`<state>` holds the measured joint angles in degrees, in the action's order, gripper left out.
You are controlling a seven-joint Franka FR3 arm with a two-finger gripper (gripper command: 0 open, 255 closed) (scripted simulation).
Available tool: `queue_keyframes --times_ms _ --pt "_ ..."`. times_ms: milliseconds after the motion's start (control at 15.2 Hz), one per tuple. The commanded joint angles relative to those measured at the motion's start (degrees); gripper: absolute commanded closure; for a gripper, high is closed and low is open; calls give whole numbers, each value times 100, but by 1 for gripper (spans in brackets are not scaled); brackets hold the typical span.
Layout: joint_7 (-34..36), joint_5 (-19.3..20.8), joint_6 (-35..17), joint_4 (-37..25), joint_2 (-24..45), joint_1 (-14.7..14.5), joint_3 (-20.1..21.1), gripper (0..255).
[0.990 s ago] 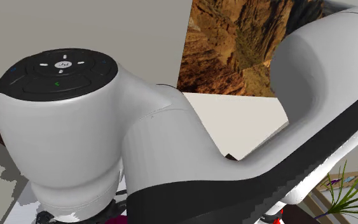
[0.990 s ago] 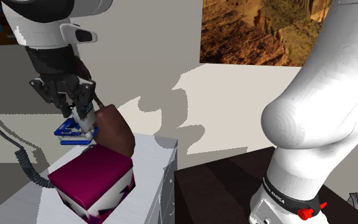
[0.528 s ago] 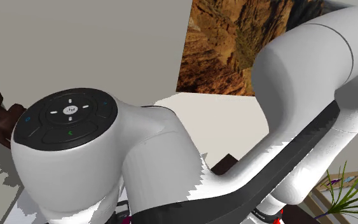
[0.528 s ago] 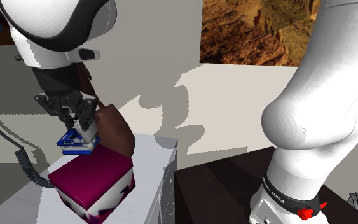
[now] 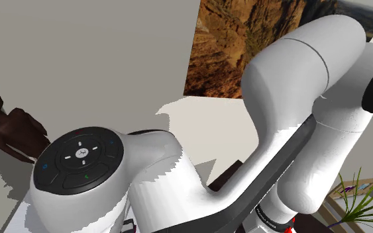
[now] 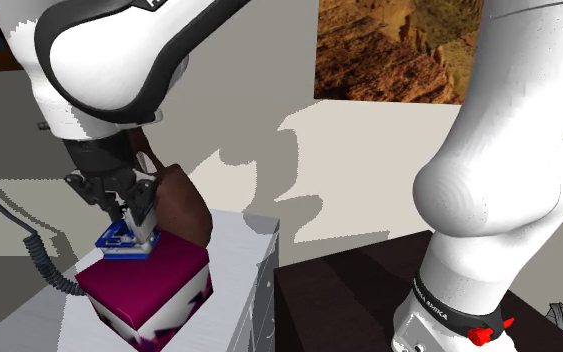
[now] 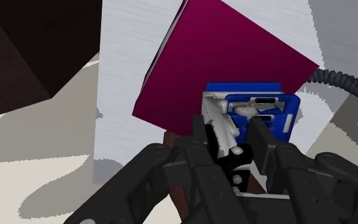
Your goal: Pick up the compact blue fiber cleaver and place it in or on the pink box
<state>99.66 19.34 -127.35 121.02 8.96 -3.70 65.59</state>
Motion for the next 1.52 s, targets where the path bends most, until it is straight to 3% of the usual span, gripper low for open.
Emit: queue_keyframes --times_ms 0,264,726,792,1122,1386,1452 --pt "141 199 -108 61 145 -88 -85 255" --pt "417 575 -299 160 426 -288 -285 255" --pt "416 573 -299 160 425 -291 -288 255" --pt "417 573 -299 160 425 -291 -288 0" --pt "417 574 -300 161 426 -292 -289 0" --pt "-270 -450 144 -30 -380 227 234 0" --pt "-273 -453 143 -30 -382 215 222 0"
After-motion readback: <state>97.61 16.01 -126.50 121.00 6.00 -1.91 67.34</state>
